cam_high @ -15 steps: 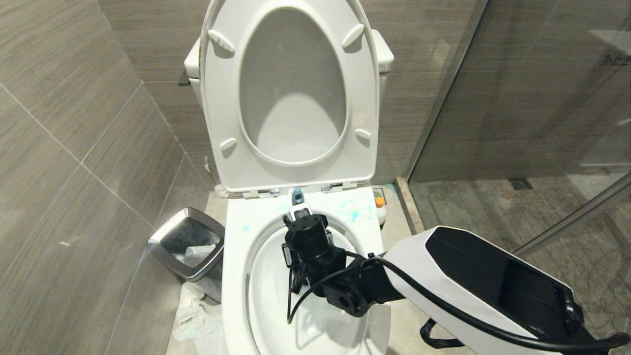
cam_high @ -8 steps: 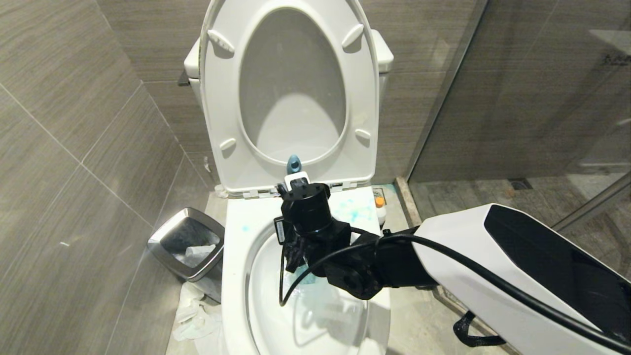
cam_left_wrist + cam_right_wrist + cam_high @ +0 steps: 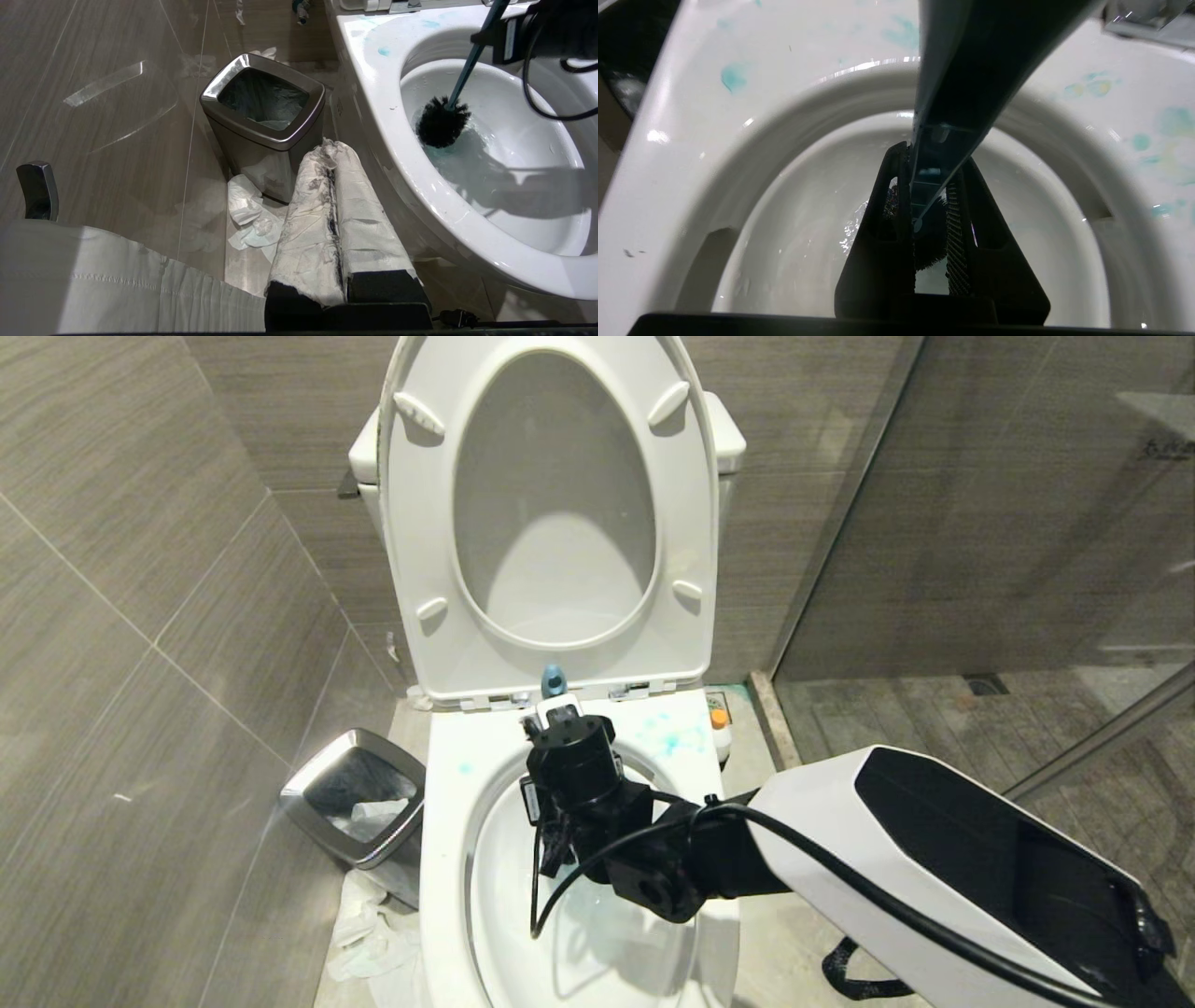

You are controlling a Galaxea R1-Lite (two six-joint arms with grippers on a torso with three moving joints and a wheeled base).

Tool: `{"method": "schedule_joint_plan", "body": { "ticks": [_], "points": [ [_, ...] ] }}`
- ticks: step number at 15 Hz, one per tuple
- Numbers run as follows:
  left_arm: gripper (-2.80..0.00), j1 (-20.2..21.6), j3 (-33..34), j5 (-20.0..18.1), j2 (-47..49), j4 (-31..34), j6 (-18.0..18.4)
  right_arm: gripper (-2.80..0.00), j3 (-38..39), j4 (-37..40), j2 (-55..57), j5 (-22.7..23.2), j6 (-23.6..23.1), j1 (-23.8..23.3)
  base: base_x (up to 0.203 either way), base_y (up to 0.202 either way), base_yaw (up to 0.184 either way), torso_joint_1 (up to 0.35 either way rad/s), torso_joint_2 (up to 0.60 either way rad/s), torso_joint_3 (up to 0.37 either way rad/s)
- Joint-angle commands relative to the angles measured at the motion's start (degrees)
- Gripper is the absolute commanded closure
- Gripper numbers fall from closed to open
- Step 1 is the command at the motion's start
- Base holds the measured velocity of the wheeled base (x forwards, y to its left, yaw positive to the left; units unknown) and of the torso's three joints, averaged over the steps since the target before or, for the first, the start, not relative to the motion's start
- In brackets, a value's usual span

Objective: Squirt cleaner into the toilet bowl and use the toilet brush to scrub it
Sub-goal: Scrub the toilet bowl

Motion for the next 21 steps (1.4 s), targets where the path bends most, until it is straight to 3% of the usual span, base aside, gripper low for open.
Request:
{"method": "schedule_joint_plan", "body": {
  "ticks": [1, 5, 9, 13, 16, 21],
  "points": [
    [0.00, 0.00, 0.00, 0.00, 0.05, -0.06, 0.01, 0.00, -2.49, -0.16, 5.02, -0.34, -0.10, 0.01, 0.000, 0.000, 0.000, 0.000, 0.00, 0.000],
    [0.00, 0.00, 0.00, 0.00, 0.05, -0.06, 0.07, 0.00, 1.23, -0.07, -1.34, -0.71, -0.20, 2.04, 0.000, 0.000, 0.000, 0.000, 0.00, 0.000],
    [0.00, 0.00, 0.00, 0.00, 0.05, -0.06, 0.04, 0.00, 13.18, 0.11, -16.94, -2.07, -0.70, 5.20, 0.000, 0.000, 0.000, 0.000, 0.00, 0.000],
    [0.00, 0.00, 0.00, 0.00, 0.05, 0.00, -0.01, 0.00, 21.25, 0.59, -31.56, -2.48, -5.86, 6.50, 0.000, 0.000, 0.000, 0.000, 0.00, 0.000],
    [0.00, 0.00, 0.00, 0.00, 0.05, -0.06, 0.08, 0.00, 18.82, 5.33, -38.20, -2.37, -11.99, 6.67, 0.000, 0.000, 0.000, 0.000, 0.00, 0.000],
    [0.00, 0.00, 0.00, 0.00, 0.05, -0.06, 0.04, 0.00, 15.75, 6.11, -38.45, -2.39, -12.54, 6.84, 0.000, 0.000, 0.000, 0.000, 0.00, 0.000]
  ]
}}
